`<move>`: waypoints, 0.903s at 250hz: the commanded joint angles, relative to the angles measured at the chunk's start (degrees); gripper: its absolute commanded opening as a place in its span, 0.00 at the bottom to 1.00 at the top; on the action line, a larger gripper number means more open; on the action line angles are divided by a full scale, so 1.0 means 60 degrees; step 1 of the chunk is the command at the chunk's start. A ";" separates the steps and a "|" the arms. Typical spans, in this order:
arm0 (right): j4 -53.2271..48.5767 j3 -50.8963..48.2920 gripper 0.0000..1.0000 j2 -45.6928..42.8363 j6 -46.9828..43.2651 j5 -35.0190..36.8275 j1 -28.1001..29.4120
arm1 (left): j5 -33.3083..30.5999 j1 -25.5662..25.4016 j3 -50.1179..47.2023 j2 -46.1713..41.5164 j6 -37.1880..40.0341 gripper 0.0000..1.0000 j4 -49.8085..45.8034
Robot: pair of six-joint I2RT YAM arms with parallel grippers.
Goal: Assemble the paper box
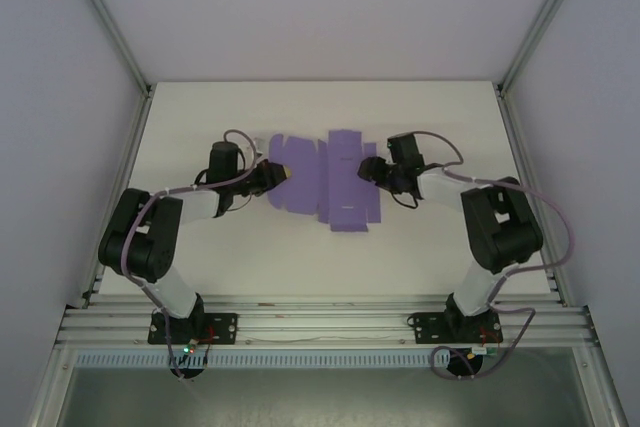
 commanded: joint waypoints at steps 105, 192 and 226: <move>0.1886 -0.1742 0.89 -0.3809 0.0046 -0.4881 -0.2339 | 0.2390 0.0109 0.0973 -0.2703 -0.1437 0.00 0.2832; 0.3577 -0.2231 0.65 -0.5350 0.1097 -0.6659 -0.2542 | 0.1456 0.0100 0.0934 -0.4478 -0.0934 0.00 0.1529; 0.3602 -0.2248 0.48 -0.5798 0.1076 -0.6637 -0.2542 | 0.1236 0.0102 0.0882 -0.4844 -0.0821 0.00 0.1179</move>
